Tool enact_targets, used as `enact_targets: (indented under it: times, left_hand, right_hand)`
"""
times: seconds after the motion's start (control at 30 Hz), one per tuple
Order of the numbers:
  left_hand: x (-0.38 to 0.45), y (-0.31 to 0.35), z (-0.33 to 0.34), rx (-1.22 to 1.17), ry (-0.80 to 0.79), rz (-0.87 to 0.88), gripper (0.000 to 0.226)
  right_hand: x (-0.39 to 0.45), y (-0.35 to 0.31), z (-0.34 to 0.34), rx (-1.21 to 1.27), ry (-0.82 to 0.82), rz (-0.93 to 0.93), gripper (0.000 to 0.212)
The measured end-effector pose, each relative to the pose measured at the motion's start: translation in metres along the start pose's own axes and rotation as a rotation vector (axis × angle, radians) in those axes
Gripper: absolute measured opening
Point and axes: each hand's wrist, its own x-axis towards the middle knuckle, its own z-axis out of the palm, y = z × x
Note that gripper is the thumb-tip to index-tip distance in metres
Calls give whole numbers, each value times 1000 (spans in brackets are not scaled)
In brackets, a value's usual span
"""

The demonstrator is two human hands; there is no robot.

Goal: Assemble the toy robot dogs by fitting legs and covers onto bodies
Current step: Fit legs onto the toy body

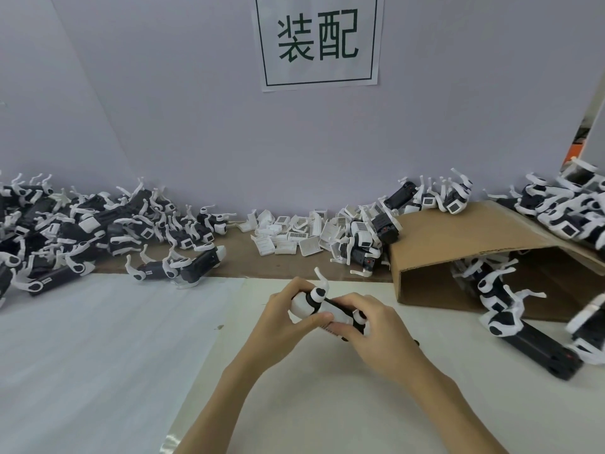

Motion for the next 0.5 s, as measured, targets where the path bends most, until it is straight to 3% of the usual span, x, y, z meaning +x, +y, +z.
enact_targets:
  times: [0.17, 0.3, 0.5]
  left_hand:
    - [0, 1, 3, 1, 66, -14, 24]
    - [-3, 2, 10, 40, 92, -69, 28]
    - [-5, -1, 6, 142, 77, -51, 31]
  right_hand:
    - [3, -2, 1, -11, 1, -16, 28]
    - [-1, -1, 3, -14, -69, 49, 43]
    - [0, -1, -2, 85, -102, 127, 30]
